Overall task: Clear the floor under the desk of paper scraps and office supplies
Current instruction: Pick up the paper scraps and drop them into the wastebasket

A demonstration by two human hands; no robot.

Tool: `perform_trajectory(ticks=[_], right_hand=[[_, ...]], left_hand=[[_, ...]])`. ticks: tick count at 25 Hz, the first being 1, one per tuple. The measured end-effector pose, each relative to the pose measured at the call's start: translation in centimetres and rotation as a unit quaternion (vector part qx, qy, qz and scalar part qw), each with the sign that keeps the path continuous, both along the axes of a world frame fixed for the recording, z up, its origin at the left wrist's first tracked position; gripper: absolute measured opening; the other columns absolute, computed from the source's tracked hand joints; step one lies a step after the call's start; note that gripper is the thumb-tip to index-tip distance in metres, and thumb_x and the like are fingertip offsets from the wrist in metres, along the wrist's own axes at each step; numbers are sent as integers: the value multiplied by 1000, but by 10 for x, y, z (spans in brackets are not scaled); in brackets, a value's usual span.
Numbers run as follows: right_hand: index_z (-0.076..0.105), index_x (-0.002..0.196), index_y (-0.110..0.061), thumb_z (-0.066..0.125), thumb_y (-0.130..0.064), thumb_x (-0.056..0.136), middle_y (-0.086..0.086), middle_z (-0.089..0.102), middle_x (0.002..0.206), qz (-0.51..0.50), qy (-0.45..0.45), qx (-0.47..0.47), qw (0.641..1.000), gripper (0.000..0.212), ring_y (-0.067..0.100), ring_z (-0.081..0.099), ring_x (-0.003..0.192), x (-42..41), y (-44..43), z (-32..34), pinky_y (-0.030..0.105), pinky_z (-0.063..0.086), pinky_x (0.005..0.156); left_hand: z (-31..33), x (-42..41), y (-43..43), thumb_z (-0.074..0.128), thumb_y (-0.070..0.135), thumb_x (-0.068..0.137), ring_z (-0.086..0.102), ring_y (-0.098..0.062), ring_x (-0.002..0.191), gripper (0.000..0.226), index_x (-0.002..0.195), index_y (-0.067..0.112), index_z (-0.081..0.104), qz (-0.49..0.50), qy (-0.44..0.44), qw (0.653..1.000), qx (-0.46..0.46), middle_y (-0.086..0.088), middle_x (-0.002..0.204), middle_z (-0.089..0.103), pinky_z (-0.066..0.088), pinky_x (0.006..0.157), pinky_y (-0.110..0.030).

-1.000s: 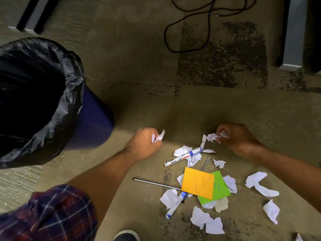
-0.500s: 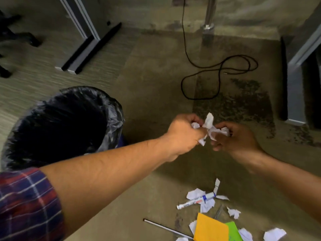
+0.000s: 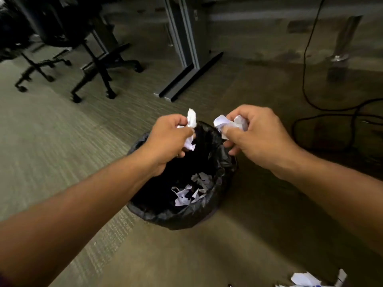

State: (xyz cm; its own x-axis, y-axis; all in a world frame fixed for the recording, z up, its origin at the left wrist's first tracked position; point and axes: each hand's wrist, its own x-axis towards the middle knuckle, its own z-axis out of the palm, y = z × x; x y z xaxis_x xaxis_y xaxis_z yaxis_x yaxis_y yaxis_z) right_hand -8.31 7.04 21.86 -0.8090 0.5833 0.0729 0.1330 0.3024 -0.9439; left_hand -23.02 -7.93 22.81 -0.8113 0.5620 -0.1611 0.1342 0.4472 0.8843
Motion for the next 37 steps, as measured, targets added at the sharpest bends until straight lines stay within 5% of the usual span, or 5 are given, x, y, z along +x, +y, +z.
perform_trajectory(ticks=[11, 25, 31, 34, 37], right_hand=[[66, 108, -28, 56, -23, 96, -5, 68, 100, 129, -151, 221, 955, 16, 14, 66, 86, -53, -46, -22, 38, 60, 71], [60, 131, -26, 69, -36, 93, -8, 60, 124, 97, -44, 291, 951, 40, 7, 59, 113, -6, -10, -12, 22, 46, 90], [45, 144, -31, 64, -47, 95, -7, 55, 142, 20, -108, 327, 939, 55, 8, 53, 128, 76, 48, -12, 25, 45, 97], [43, 147, -31, 63, -48, 96, -8, 53, 143, -20, -164, 306, 938, 58, 2, 48, 124, 145, 75, -26, 11, 38, 89], [50, 143, -20, 69, -39, 95, 3, 54, 139, -45, -218, 289, 931, 55, 14, 55, 122, 223, 92, -45, 23, 45, 93]], left_hand=[[-57, -23, -51, 64, 13, 89, 66, -15, 60, 10, 94, 16, 71, 53, -17, 988, -147, -5, 74, 72, 47, 54, -27], [-30, 11, 1, 63, 49, 94, 66, -5, 102, 33, 123, 32, 63, -53, 174, 981, -65, 11, 114, 68, 57, 93, -36], [-16, 66, 64, 56, 52, 99, 58, -5, 117, 47, 139, 26, 55, -191, 299, 933, -59, 5, 136, 60, 50, 93, -27], [-22, 105, 101, 57, 55, 99, 62, -4, 94, 50, 137, 23, 54, -260, 322, 907, -74, 2, 127, 59, 48, 80, -26], [-40, 150, 126, 57, 57, 98, 62, -5, 68, 52, 140, 26, 53, -335, 306, 888, -78, 7, 102, 66, 44, 58, -21]])
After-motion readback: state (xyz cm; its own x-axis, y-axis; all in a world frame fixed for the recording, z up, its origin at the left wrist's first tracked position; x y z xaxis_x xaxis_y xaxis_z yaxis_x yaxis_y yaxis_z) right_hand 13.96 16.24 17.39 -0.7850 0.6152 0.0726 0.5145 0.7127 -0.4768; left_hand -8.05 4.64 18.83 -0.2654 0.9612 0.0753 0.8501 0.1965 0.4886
